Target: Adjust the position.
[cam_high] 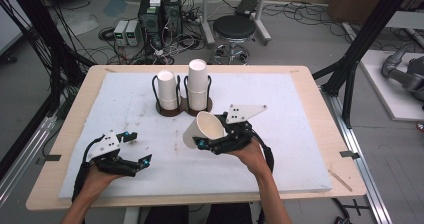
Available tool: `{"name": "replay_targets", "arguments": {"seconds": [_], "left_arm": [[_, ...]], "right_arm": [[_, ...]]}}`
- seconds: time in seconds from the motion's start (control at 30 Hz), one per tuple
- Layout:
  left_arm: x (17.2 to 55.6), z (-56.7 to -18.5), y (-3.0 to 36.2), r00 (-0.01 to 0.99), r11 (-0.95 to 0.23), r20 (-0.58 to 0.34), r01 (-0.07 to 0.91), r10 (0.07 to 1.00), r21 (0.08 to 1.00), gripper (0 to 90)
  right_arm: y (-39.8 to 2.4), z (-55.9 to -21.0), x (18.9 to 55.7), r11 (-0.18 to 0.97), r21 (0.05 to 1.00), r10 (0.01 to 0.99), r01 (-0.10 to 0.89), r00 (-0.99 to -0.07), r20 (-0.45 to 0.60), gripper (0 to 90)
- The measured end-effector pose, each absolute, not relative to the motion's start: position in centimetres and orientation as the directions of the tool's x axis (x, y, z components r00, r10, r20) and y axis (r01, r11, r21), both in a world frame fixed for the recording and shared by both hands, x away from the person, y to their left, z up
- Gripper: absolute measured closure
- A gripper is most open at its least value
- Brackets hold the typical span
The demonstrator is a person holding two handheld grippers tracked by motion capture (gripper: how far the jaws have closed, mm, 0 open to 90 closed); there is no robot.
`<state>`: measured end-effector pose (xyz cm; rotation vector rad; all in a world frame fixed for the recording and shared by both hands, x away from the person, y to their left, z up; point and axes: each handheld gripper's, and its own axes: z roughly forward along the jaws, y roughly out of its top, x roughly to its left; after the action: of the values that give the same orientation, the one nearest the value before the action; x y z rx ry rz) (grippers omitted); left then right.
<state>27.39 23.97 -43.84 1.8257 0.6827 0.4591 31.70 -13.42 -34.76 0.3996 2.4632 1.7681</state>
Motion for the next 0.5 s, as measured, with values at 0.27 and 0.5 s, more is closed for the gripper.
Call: {"name": "replay_targets", "arguments": {"seconds": [0.27, 0.5], "left_arm": [[27.7, -44.7, 24.8, 0.717, -0.216, -0.028, 0.246, 0.696, 0.945, 6.6], [27.6, -45.1, 25.1, 0.711, -0.196, -0.017, 0.217, 0.703, 0.956, 6.6]], "right_arm": [[-14.1, -35.5, 31.7, 0.308, 0.936, 0.300, 0.171, -0.951, 0.075, 31.8], [-14.1, -35.6, 31.7, 0.311, 0.935, 0.301, 0.169, -0.951, 0.071, 31.9]]}}
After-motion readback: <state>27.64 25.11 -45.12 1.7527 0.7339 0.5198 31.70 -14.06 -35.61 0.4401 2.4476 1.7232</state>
